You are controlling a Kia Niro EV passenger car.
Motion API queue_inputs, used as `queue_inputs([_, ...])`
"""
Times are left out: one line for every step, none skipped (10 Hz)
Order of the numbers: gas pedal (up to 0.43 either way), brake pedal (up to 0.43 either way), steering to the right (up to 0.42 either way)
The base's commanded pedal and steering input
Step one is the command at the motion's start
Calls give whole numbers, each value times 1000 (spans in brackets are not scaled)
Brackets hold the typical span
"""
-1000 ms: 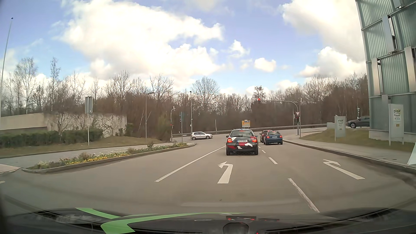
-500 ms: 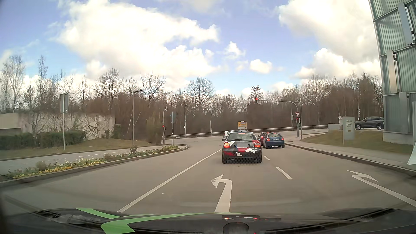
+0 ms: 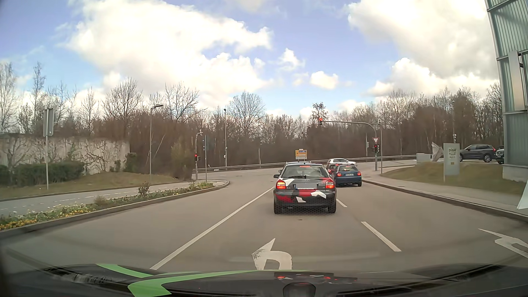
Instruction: Follow the waypoints while adhering to traffic rules and regulations
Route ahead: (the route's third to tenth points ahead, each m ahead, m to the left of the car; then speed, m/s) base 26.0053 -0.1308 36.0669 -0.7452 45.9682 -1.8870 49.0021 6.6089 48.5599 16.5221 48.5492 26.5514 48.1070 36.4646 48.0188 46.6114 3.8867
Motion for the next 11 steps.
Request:
queue_inputs([0,311,55])
queue_inputs([0,305,55])
queue_inputs([0,311,55])
queue_inputs([0,305,55])
queue_inputs([0,311,54])
queue_inputs([0,311,54])
queue_inputs([0,311,53])
queue_inputs([0,305,52])
queue_inputs([0,293,50])
queue_inputs([0,293,48])
queue_inputs([0,299,46])
